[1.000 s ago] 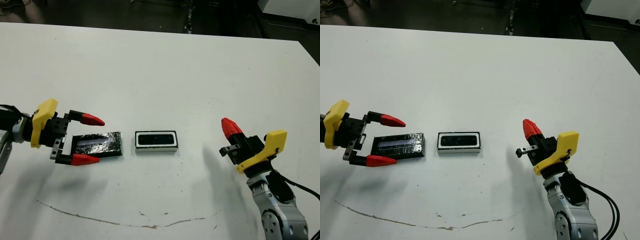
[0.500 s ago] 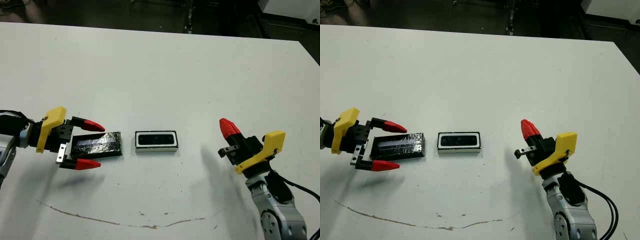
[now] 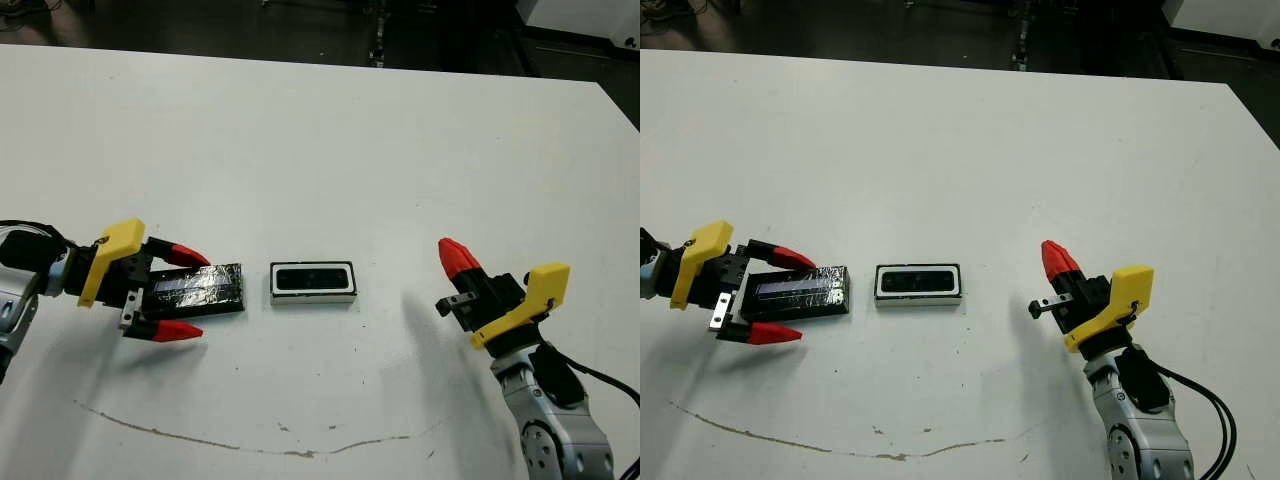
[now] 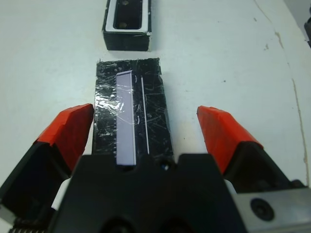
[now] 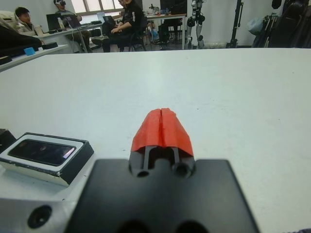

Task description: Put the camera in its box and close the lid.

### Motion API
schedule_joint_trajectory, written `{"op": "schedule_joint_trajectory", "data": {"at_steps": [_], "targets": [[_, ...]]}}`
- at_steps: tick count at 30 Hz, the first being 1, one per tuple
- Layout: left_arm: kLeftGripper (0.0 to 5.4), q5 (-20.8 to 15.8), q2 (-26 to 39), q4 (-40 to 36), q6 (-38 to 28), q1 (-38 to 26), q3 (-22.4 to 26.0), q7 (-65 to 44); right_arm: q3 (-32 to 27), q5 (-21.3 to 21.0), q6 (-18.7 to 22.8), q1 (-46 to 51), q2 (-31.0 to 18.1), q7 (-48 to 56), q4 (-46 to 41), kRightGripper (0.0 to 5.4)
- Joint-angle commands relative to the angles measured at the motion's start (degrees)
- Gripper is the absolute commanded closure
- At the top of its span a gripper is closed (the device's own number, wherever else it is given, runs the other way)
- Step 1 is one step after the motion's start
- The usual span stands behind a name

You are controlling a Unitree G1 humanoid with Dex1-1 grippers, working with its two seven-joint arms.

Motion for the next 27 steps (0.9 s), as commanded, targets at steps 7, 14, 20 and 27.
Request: {"op": "schedule_joint_trajectory", "data": {"at_steps": [7,14,20,27], "targets": [[0.00,0.33,-0.15,0.78,-1.23,-0.33,0.36,0.72,-0.35,0.37,-0.89,0.28,-0.75,0.23,0.32,5.38],[0.00,-0.30,-0.11,-1.42,3.48,0.71,0.94,4.39,-0.40,0.65,-0.33,0.25,-0.85,0.16,0.26,5.38],[0.00,0.37,0.85,-5.07,7.96,2.00,1.76,8.30,-0.26,0.42,-0.19,0.30,-0.88,-0.08,0.04,5.38],[0.64,2.08,3.29,-7.64,9.20,1.69,-0.11,7.56,-0.54,0.97,0.24,0.01,-1.01,0.05,0.32,5.40]]}}
